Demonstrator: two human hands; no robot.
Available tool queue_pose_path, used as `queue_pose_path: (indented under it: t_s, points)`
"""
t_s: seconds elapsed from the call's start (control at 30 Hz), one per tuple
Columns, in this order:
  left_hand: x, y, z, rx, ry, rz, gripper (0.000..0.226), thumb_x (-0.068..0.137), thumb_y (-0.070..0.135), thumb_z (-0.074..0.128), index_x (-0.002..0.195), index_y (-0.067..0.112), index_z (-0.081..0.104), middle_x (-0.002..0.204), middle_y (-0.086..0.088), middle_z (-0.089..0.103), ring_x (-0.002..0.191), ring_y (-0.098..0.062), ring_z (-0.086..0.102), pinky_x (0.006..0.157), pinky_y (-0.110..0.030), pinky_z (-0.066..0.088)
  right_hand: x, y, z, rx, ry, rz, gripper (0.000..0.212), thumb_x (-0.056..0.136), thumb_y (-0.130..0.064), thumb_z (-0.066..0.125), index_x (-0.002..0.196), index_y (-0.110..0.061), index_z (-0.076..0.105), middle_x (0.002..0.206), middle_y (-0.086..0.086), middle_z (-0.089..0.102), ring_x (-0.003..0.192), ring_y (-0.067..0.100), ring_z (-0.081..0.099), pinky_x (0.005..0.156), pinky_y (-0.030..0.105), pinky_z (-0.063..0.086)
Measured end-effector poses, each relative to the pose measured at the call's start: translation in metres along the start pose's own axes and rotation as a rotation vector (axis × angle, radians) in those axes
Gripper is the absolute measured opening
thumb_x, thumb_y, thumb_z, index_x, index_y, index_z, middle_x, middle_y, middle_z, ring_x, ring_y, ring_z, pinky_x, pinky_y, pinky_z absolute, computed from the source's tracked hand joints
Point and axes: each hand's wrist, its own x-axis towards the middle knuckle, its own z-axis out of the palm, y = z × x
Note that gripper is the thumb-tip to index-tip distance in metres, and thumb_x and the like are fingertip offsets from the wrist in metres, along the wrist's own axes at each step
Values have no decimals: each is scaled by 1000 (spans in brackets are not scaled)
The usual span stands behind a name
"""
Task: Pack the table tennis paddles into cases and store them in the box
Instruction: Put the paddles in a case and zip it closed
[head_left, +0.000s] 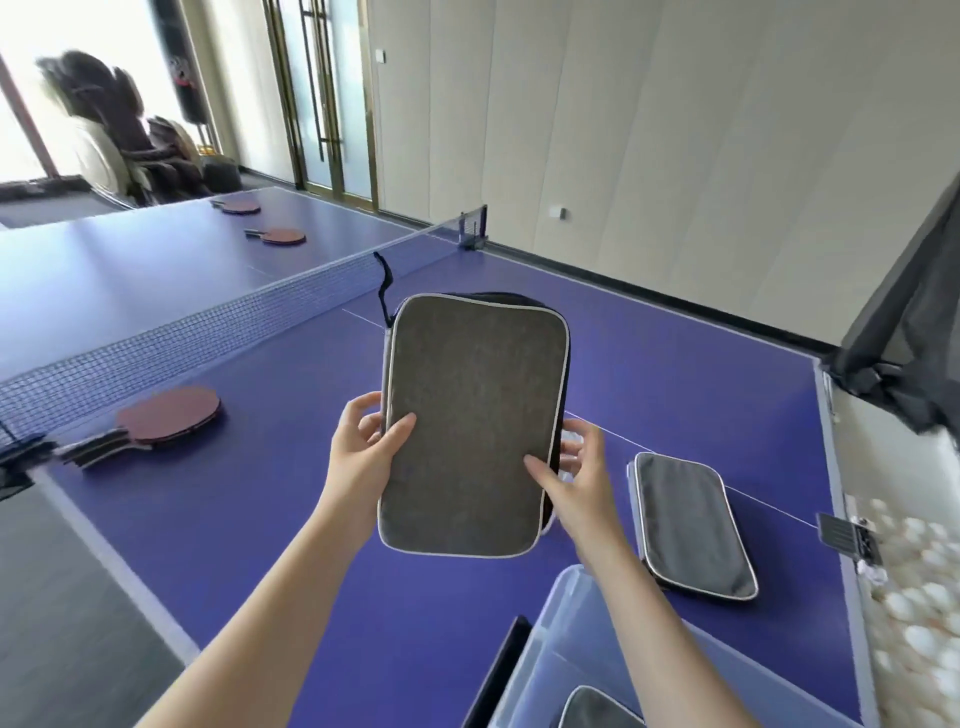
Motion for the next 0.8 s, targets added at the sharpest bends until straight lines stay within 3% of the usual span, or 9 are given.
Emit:
queue_pose_path:
  t_s: [0.17,0.27,0.37,0.47,0.53,0.63,0.7,0.8]
  points:
    - [-6,18,-119,108,48,77,28,87,12,68,106,30,60,94,4,69,80,-11,65,73,-31,53,-28,-8,97,-53,-82,54,37,87,-24,67,115,-36,45,109,-5,58,98,5,59,73,17,45]
    - [-10,24,-183,254,76,137,34,86,8,69,93,41,62,86,10,67,74,-6,62,71,-28,49,-45,-24,155,-148,-1,-100,34,89,-24,65,116,-35,49,108,-10,55,103,6,55,79,15,41]
    - [-10,29,-243,409,116,169,41,83,6,72,87,45,58,87,5,65,75,-11,57,71,-27,46,-59,-49,218,-273,32,-325,27,90,-20,64,115,-27,60,100,-15,50,99,10,52,82,6,36]
    - [-9,37,-290,553,133,199,46,80,5,74,88,47,54,85,13,61,73,4,54,69,-10,41,-70,-73,276,-344,-58,-429,25,89,-17,64,114,-19,66,96,-7,50,97,15,53,85,13,40]
    - [-7,40,-310,624,128,222,48,78,4,75,89,45,54,89,16,61,77,9,55,70,-2,38,-73,-82,304,-388,-115,-434,20,89,-16,64,109,-14,68,94,-2,49,92,19,53,83,24,43]
    - [0,43,-335,748,109,271,43,76,3,77,95,37,56,93,19,60,83,6,55,73,1,34,-69,-86,333,-436,-205,-397,2,88,-16,65,87,-17,67,84,-5,47,84,19,51,74,21,39]
    - [8,42,-346,823,72,318,39,76,4,77,99,30,60,97,21,59,87,-2,56,82,-7,37,-62,-86,346,-451,-304,-327,9,87,-17,65,92,-23,68,89,-1,52,87,16,53,70,14,38]
    - [27,41,-359,898,42,357,36,75,4,77,105,19,64,100,19,59,92,-7,57,94,-36,43,-43,-83,365,-487,-412,-249,22,86,-16,65,106,-26,70,96,5,56,81,11,53,68,9,38]
